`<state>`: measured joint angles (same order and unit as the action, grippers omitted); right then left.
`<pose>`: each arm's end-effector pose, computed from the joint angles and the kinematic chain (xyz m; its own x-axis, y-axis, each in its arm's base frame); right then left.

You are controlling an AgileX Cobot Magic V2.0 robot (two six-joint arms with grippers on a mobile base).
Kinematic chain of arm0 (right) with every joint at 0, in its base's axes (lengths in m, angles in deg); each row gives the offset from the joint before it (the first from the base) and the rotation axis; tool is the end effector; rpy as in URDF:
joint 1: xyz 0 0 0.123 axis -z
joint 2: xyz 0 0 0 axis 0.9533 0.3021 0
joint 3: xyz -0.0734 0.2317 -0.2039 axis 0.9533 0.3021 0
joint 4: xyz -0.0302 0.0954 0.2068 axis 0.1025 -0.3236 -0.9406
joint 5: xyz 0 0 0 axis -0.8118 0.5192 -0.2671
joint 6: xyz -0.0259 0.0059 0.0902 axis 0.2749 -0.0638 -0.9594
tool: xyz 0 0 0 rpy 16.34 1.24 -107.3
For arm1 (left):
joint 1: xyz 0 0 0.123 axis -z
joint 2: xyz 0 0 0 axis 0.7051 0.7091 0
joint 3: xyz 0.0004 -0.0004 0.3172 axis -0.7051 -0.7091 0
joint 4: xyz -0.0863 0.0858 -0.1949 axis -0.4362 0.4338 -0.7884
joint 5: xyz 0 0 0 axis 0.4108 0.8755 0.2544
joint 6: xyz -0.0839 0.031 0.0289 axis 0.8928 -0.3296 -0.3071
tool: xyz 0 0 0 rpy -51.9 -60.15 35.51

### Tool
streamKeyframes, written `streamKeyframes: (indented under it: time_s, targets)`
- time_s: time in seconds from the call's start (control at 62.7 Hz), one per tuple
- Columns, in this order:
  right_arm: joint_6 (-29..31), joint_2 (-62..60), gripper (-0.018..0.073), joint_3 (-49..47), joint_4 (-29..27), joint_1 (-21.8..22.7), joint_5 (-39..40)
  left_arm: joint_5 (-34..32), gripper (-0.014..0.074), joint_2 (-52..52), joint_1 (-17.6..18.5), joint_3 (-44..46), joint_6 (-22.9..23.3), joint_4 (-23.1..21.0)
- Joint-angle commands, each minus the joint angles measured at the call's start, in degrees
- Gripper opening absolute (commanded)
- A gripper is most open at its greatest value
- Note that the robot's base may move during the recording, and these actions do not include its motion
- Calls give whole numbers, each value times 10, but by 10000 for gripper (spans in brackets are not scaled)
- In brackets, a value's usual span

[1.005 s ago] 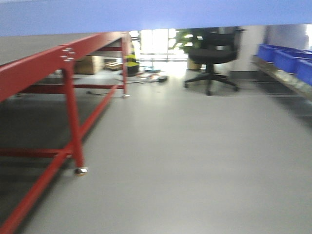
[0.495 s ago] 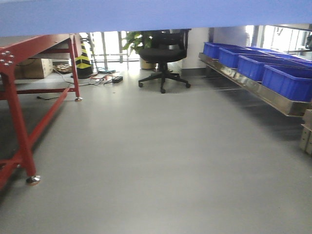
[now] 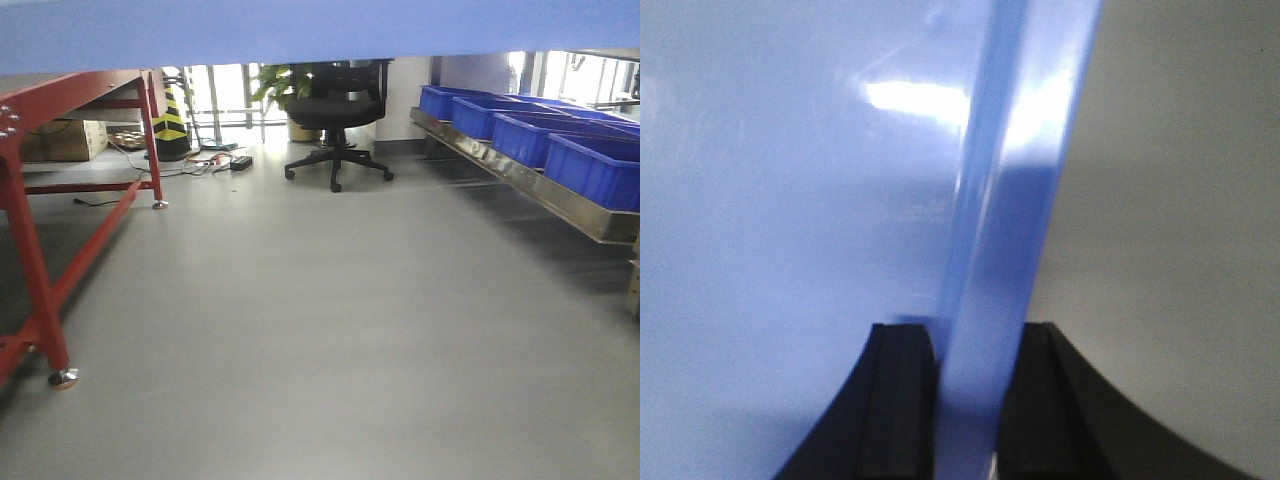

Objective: Grab blue tray and place on right shelf
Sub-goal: 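Hold the tray with both grippers while the base turns away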

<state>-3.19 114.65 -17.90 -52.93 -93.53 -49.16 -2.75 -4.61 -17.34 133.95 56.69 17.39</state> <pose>0.1751 0.0693 0.4278 -0.8321 0.0095 -0.5546 -0.1182 0.9738 0.1941 0.2101 -0.1216 0.4242 -0.8909 0.0944 -0.4442 0.2293 0.9378 -0.2606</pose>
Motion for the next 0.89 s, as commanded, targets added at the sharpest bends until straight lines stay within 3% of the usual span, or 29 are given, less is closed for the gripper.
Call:
streamKeyframes:
  time_s: [0.0, 0.877]
  targets:
    - [15, -16, 56, -22, 39, 4, 19, 60, -48, -20, -1, 14, -11, 37]
    - [15, -16, 56, -22, 39, 4, 19, 60, -48, -20, -1, 14, -11, 7]
